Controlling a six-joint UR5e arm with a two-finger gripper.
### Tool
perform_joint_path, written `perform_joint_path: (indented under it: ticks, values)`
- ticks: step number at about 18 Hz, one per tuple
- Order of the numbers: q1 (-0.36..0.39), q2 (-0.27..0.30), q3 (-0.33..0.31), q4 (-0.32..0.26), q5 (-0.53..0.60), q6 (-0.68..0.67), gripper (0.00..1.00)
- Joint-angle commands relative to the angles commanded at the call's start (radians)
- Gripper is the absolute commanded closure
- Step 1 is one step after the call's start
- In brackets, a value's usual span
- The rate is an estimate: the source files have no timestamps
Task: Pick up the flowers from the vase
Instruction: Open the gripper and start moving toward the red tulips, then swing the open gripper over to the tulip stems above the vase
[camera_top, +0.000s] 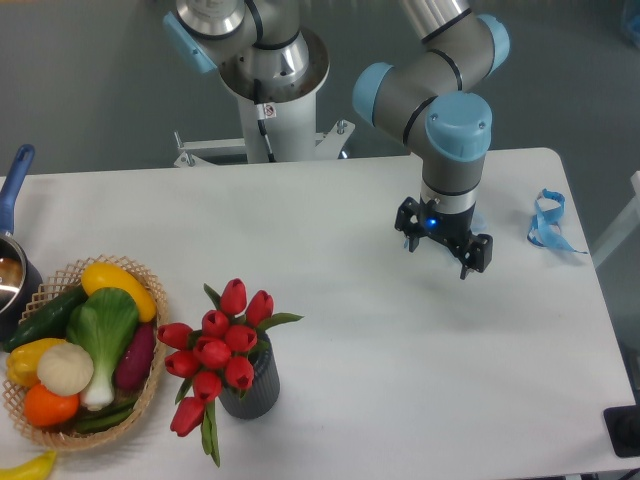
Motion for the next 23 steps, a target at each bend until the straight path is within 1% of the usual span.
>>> perform_joint_path:
  ticks: [7,8,10,13,15,16,19,23]
  values:
    - [0.000,-0.002,-0.002,0.008,-0.002,-0.002,0.00]
    - [-0.002,-0.002,-0.003,0.012,-0.011,-0.003,0.00]
    - [-0.008,-0.002,-0.012,0.040,-0.052,-0.005,0.00]
    - [-0.003,0.008,-0.026,0.084,-0.216,-0.009,0.00]
    - [0.000,0.020,-0.018,0.084,-0.244,-0.014,0.00]
    - [0.003,0.024,-0.021,0.084,-0.279,-0.014,0.00]
    - [0.005,0.046,-0.020,0.086,-0.469,-0.017,0.00]
    - [0.008,0.055,-0.028,0.084,-0.772,-0.054,0.00]
